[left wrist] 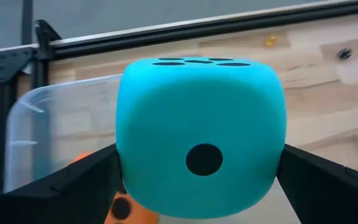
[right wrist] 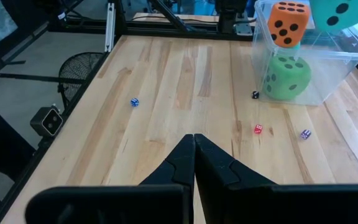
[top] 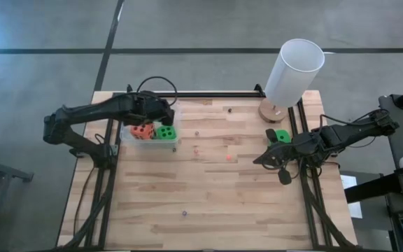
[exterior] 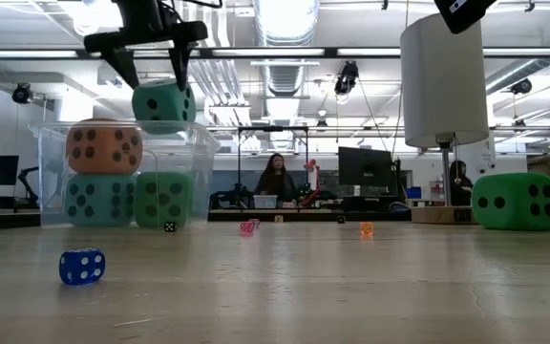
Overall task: Pick & Place Dice
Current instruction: Put the blue large dice into the transparent bin
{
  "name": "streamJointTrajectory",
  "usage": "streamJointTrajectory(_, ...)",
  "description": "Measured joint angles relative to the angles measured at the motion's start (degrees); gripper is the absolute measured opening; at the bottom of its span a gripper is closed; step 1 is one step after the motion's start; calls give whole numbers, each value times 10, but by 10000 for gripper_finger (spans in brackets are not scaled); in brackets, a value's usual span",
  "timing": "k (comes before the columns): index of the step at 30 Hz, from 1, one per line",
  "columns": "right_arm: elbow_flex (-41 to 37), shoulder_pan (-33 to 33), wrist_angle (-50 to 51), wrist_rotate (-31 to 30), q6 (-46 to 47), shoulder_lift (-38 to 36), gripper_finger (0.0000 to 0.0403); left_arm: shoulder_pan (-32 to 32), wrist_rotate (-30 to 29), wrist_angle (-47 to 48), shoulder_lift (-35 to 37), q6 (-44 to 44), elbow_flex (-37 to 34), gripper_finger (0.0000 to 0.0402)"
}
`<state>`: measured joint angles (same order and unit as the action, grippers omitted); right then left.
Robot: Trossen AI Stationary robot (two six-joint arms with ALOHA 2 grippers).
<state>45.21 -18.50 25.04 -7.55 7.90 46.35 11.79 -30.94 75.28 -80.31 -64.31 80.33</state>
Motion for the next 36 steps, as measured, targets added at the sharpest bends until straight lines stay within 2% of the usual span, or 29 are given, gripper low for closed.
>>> streamJointTrajectory(8, 0, 0, 0, 0, 0, 0, 8, 0, -12, 35, 0, 13, 17, 399)
streamJointTrajectory(23, 0, 0, 0, 0, 0, 0, 8, 0, 1, -1, 0, 9, -61, 396)
streamJointTrajectory(36, 0, 0, 0, 0, 0, 0, 8, 0, 84, -20, 0, 0, -70, 398)
